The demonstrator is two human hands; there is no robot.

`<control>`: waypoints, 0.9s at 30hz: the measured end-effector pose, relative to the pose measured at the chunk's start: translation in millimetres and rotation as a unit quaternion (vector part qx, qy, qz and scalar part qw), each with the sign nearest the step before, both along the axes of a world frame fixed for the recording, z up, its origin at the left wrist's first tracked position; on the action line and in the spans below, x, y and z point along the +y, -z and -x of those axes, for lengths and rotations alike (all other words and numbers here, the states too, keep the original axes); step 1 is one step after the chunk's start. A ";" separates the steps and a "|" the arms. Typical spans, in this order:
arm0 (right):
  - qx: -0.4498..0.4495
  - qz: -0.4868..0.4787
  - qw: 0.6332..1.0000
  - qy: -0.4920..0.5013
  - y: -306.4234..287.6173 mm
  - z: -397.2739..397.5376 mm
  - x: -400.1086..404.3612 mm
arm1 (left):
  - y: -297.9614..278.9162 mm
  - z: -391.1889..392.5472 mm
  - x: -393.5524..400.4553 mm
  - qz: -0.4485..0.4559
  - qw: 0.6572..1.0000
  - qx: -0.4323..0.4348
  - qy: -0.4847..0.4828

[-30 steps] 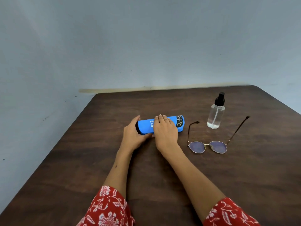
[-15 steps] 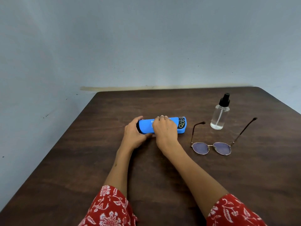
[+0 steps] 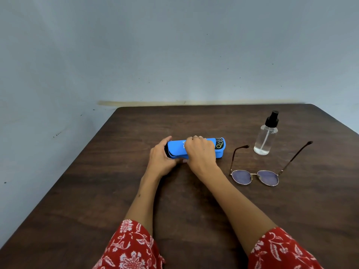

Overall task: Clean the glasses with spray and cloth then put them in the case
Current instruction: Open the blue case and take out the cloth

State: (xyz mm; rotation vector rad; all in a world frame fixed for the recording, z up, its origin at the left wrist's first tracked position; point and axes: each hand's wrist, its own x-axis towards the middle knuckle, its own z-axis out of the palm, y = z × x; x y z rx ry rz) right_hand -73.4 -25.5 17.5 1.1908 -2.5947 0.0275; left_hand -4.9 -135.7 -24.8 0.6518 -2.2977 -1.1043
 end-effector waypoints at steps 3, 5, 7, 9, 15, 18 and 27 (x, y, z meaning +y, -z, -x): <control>-0.006 -0.011 1.000 -0.005 -12.0 1.3 -1.0 | -1.0 0.4 -0.4 -0.017 1.000 -0.011 0.004; -0.020 -0.022 1.000 0.003 -18.5 1.1 -2.3 | -1.1 0.7 -1.1 -0.028 0.999 -0.020 0.005; -0.031 -0.018 0.999 0.017 -22.1 2.1 -4.0 | -0.6 0.6 -1.3 -0.034 0.999 -0.022 0.006; -0.042 -0.005 0.999 0.024 -25.8 5.2 -5.9 | 0.1 0.2 -1.2 -0.037 0.999 -0.020 0.005; -0.097 0.041 0.994 0.030 -45.6 26.3 -19.3 | 0.9 0.3 -2.0 -0.035 0.999 -0.017 0.005; -0.129 0.029 0.990 0.044 -52.3 38.9 -29.2 | 0.7 1.3 -2.7 -0.023 0.999 -0.017 0.014; -0.218 0.022 0.974 0.051 -55.4 59.6 -46.0 | 1.8 1.3 -3.2 -0.018 0.999 -0.030 -0.001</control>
